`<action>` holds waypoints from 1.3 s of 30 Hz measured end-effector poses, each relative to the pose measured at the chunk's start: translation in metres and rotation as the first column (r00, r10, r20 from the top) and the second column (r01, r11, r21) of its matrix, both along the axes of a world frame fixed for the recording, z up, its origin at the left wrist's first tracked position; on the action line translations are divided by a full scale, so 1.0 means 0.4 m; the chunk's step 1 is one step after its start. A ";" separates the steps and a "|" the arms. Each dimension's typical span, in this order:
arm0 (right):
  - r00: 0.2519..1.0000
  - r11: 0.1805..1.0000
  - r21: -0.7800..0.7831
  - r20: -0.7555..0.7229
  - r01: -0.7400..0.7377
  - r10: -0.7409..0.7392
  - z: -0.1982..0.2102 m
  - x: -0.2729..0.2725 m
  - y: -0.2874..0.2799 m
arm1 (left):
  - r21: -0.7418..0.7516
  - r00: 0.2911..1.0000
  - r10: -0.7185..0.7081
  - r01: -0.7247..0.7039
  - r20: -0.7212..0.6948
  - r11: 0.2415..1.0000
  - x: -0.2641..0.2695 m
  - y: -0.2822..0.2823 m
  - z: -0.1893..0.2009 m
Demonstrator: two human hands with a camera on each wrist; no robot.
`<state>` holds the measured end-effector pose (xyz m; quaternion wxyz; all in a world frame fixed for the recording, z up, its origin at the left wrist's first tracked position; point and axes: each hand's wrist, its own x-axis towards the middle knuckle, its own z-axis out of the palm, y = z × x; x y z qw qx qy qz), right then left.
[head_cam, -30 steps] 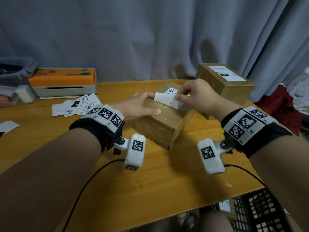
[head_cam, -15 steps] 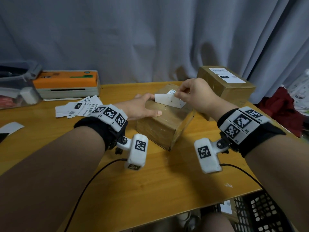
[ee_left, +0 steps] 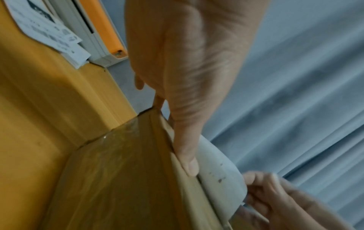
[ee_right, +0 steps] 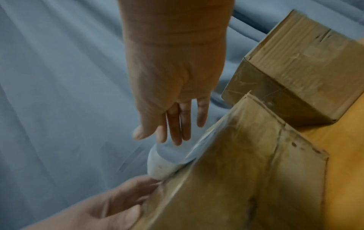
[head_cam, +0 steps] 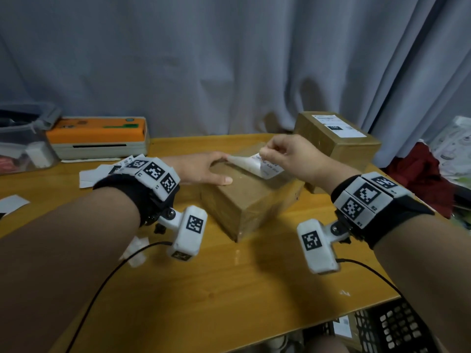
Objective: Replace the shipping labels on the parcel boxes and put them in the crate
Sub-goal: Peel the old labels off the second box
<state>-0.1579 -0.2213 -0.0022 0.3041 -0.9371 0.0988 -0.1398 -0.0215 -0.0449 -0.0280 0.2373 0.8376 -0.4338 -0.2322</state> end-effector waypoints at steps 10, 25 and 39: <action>0.912 0.989 -0.148 -0.405 0.005 -0.066 -0.065 -0.024 -0.050 | -0.017 0.759 -0.047 0.077 0.649 0.997 -0.043 -0.013 0.039; 0.838 0.942 -0.334 -0.512 0.010 -0.191 -0.021 -0.035 0.012 | 0.118 0.599 -0.185 0.149 0.779 0.982 -0.073 -0.046 0.078; 0.871 0.987 -0.150 -0.476 0.050 -0.117 -0.039 -0.059 0.016 | -0.008 0.801 0.052 -0.058 0.597 0.998 -0.045 -0.047 0.070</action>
